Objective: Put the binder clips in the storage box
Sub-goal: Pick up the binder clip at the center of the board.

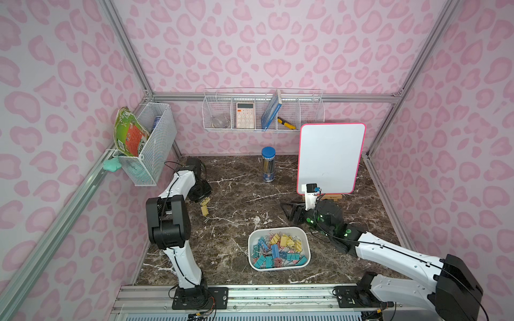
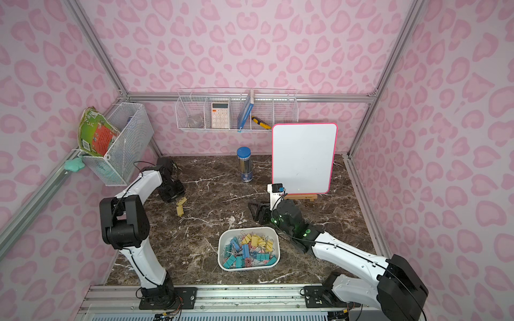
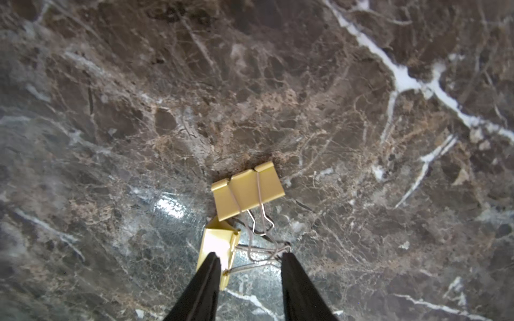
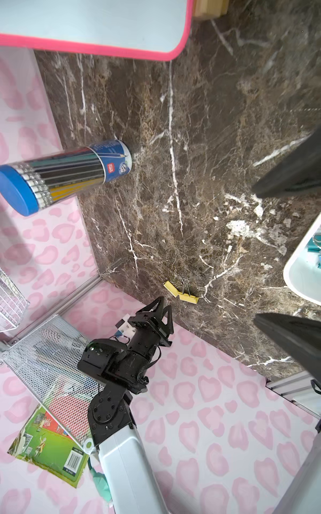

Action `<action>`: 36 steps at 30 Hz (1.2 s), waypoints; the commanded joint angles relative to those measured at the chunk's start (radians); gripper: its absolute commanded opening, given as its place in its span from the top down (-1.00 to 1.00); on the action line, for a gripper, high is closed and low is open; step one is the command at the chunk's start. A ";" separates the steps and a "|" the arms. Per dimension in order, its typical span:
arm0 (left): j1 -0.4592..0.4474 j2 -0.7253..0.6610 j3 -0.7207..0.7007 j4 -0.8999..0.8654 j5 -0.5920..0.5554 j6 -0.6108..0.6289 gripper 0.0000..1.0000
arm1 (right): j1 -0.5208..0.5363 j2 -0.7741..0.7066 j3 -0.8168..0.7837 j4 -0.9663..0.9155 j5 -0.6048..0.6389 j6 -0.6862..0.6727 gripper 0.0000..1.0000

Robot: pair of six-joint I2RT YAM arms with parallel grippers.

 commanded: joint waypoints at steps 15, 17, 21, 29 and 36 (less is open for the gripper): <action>-0.068 0.146 0.108 -0.127 -0.251 0.161 0.49 | -0.038 -0.033 -0.019 0.040 -0.044 0.009 -0.37; -0.069 0.146 0.109 -0.125 -0.245 0.154 0.68 | -0.040 -0.033 -0.022 0.039 -0.044 0.012 -0.37; -0.068 0.136 0.111 -0.132 -0.228 0.133 0.86 | -0.041 -0.028 -0.020 0.045 -0.046 0.019 -0.37; -0.071 0.017 0.184 -0.247 -0.168 0.071 1.00 | -0.093 0.002 -0.023 0.084 -0.091 0.070 -0.55; -0.304 -0.326 0.110 -0.227 0.384 0.129 1.00 | -0.216 0.006 -0.015 0.078 -0.146 0.039 -0.73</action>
